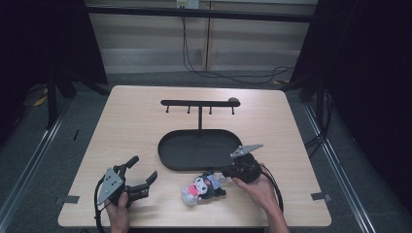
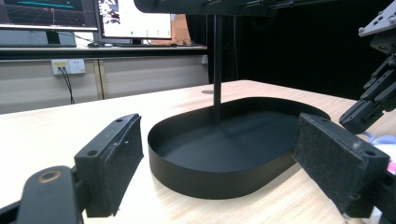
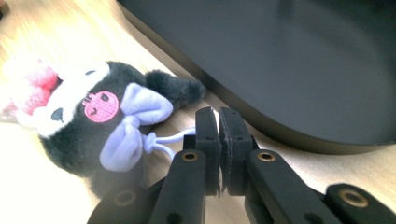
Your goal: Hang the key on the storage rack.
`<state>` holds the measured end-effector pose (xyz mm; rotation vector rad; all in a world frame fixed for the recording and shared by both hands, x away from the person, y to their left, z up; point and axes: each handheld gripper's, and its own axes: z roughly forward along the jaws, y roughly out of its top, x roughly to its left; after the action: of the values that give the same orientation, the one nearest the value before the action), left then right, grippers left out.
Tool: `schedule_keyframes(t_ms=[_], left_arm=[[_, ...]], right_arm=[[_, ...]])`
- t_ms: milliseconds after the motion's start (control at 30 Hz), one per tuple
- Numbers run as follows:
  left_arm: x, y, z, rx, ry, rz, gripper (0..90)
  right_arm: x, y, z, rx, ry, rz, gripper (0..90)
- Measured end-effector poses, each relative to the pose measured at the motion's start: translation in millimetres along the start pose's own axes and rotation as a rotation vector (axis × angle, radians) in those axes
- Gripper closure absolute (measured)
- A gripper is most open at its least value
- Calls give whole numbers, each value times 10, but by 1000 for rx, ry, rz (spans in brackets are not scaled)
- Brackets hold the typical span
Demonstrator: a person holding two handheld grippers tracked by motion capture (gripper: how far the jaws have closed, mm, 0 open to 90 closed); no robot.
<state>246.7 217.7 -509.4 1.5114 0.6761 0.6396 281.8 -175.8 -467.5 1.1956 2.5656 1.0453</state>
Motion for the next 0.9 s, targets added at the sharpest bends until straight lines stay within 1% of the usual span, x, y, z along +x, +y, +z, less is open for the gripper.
schedule_keyframes(t_ms=[33,100,167,200,233,267,300,367,433,467,533,567,600,667,700,733,767,800,867,900], left_arm=[[0,0,0,0,0,0,155],[0,0,0,0,0,0,155],[0,0,0,0,0,0,155],[0,0,0,0,0,0,155],[0,0,0,0,0,0,155],[0,0,0,0,0,0,155],[0,0,0,0,0,-1,155],[0,0,0,0,0,-1,155],[0,0,0,0,0,0,155],[0,0,0,0,0,0,155],[-1,0,0,0,0,0,155],[-1,0,0,0,0,0,155],[0,0,0,0,1,0,155],[0,0,0,0,1,0,155],[0,0,0,0,1,0,155],[0,0,1,0,1,0,155],[0,0,0,1,0,0,155],[0,0,0,0,0,-1,155],[0,0,1,0,0,0,155],[1,0,1,1,0,-1,155]], right_arm=[[8,10,-8,-2,-3,-2,900],[19,30,-28,-17,1,-3,900],[30,41,-37,-17,-2,-5,900],[34,53,-31,1,-4,-9,900],[31,49,-20,5,5,-12,900],[33,44,-13,19,-4,-24,900],[38,34,-7,23,-1,-19,900],[30,8,-2,18,22,-16,887],[38,-4,-3,21,25,-10,881],[54,-30,-4,26,41,-26,867],[78,-70,-3,31,59,-43,857],[86,-92,0,39,64,-47,858],[95,-114,5,47,58,-54,860],[103,-155,13,53,75,-78,864],[103,-155,13,53,75,-78,864],[105,-177,7,51,78,-95,860],[104,-182,2,45,83,-95,859],[107,-181,0,52,89,-99,859],[120,-174,-9,74,61,-116,854],[118,-172,-14,68,72,-118,848]])
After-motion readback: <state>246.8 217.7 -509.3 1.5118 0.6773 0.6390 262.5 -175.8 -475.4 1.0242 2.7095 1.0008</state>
